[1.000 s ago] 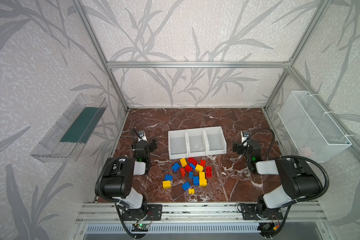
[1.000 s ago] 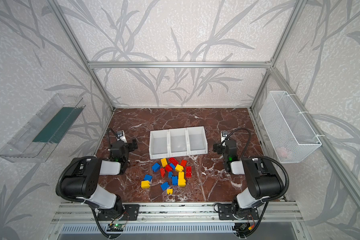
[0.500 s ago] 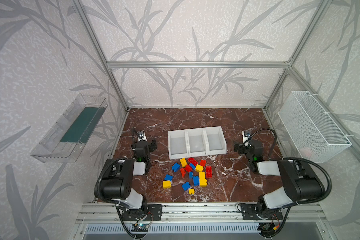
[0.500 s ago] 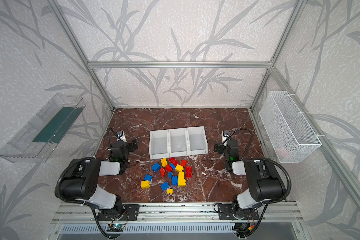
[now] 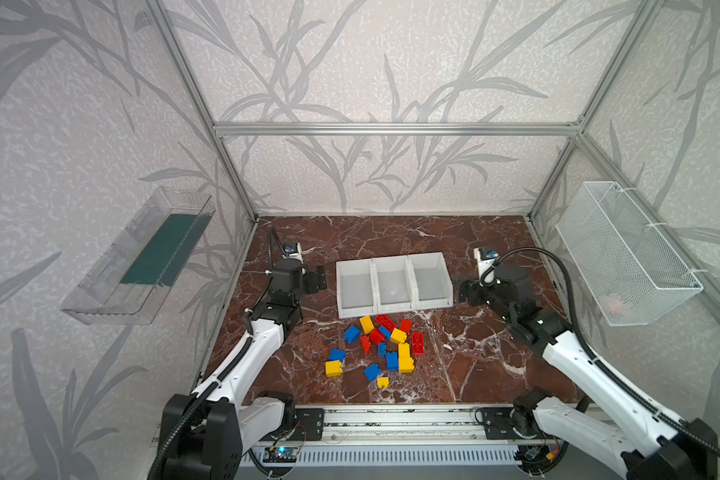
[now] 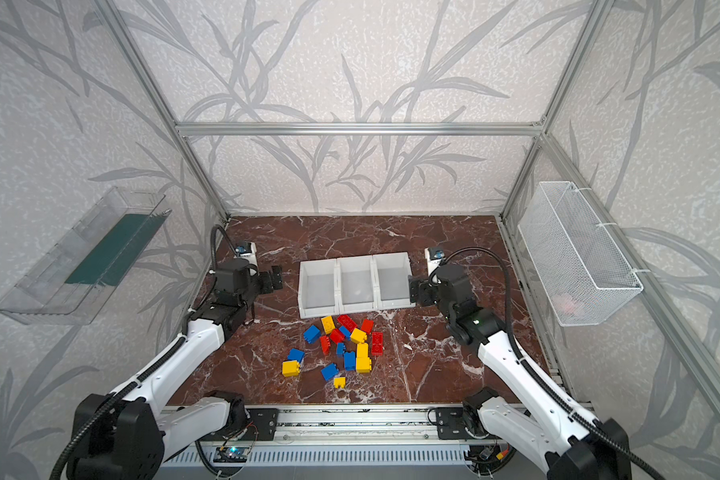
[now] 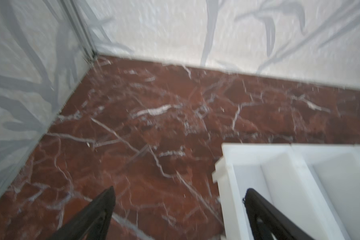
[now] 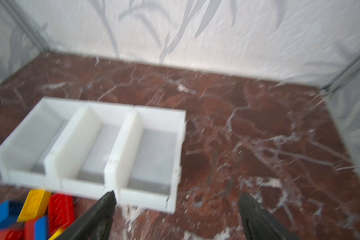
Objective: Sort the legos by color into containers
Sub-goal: 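Grasp a red 2x4 brick with the right gripper while the left arm advances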
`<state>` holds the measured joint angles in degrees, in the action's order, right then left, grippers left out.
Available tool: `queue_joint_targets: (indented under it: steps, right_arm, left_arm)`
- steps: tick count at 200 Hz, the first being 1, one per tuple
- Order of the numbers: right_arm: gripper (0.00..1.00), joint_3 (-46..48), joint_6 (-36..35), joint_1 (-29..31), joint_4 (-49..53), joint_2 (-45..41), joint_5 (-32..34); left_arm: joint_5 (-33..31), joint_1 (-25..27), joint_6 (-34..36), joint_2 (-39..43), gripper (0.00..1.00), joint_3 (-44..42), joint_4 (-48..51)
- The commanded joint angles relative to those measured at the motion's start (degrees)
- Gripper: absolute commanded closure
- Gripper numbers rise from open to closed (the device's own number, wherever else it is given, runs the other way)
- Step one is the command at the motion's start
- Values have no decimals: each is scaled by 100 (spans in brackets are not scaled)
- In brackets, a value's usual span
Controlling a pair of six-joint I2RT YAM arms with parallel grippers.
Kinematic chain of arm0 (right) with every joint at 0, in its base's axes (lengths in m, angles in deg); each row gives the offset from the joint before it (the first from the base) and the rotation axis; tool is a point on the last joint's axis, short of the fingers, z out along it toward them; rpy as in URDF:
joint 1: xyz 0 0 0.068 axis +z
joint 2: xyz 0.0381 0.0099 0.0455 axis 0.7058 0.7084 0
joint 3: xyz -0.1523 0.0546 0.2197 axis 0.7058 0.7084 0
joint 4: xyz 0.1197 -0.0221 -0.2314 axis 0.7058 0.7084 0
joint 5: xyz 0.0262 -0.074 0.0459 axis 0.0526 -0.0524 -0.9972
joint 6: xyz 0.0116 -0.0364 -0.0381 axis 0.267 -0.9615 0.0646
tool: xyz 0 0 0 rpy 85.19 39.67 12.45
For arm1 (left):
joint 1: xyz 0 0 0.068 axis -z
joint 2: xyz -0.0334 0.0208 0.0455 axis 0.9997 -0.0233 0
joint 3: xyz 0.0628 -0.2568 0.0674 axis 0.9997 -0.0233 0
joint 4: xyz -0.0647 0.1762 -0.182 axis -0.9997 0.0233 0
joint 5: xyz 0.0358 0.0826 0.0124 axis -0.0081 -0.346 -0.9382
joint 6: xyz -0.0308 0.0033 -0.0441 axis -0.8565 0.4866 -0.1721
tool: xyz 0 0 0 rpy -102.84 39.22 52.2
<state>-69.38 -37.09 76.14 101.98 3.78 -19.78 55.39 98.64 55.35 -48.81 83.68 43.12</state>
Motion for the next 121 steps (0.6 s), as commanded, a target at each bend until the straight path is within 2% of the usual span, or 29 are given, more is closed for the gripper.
queue_joint_targets:
  steps: [1,27,50,88,121]
  right_arm:
    - [11,-374,865,695,1534,614,83]
    - [15,-651,1627,1330,1796,1432,-131]
    - [17,-841,1933,1708,1913,2026,-80]
    - [28,-1143,2056,1824,1872,2637,-360]
    - [32,-1213,2178,1880,1707,2892,-506]
  left_arm:
    - [135,148,-258,257,1,106,1003]
    - [133,215,-296,512,1,-103,993]
    - [109,224,-248,629,1,-190,1014]
    - [283,232,-320,497,1,-293,856]
    - [374,241,-339,385,1,-301,832]
